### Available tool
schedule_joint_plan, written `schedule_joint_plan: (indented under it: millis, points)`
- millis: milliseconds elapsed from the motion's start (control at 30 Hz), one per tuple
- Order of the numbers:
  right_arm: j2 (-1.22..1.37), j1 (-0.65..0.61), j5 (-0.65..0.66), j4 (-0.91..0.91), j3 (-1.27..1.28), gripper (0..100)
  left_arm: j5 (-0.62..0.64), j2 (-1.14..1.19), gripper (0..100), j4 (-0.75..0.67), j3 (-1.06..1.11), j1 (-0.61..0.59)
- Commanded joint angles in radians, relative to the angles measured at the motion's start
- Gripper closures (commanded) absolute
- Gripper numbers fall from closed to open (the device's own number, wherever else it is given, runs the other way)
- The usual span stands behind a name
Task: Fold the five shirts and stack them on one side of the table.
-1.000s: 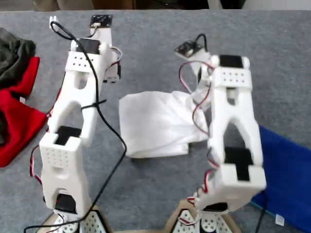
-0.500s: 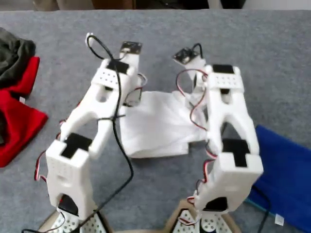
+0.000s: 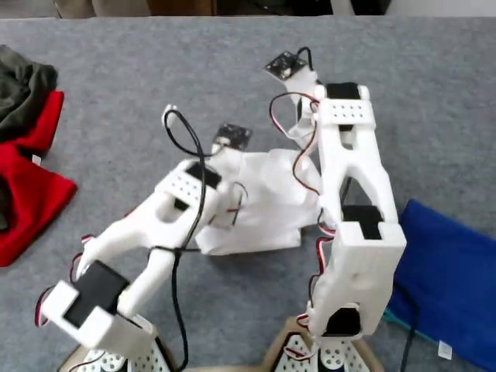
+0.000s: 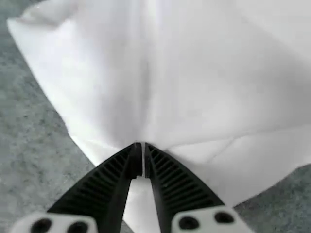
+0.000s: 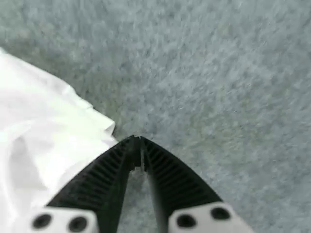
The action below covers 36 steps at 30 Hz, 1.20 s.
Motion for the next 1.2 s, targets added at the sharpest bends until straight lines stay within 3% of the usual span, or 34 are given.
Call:
schedule_joint_plan:
  millis: [0, 300, 500, 700, 900, 1167]
  points:
    - [-0.004, -0.028, -0.012, 0.008, -0.088, 99.3, 0.006, -0.064, 97, -0.012, 0.057, 0.048]
    - [-0.019, -0.005, 0.021, 0.213, -0.139, 99.3, 0.020, -0.088, 97, -0.014, 0.038, 0.043]
    - [-0.240, 0.015, 0.091, 0.287, 0.012, 99.3, -0.038, -0.199, 97, 0.078, -0.158, -0.150]
    - [-0.555, -0.025, 0.115, 0.244, 0.398, 99.3, -0.049, -0.163, 97, 0.017, -0.269, -0.298]
    - [-0.746, -0.025, 0.153, 0.144, 0.733, 99.3, 0.026, 0.051, 97, -0.080, -0.299, -0.299]
    - [-0.742, -0.028, 0.160, 0.028, 0.878, 99.3, 0.034, 0.243, 97, -0.084, -0.394, -0.298]
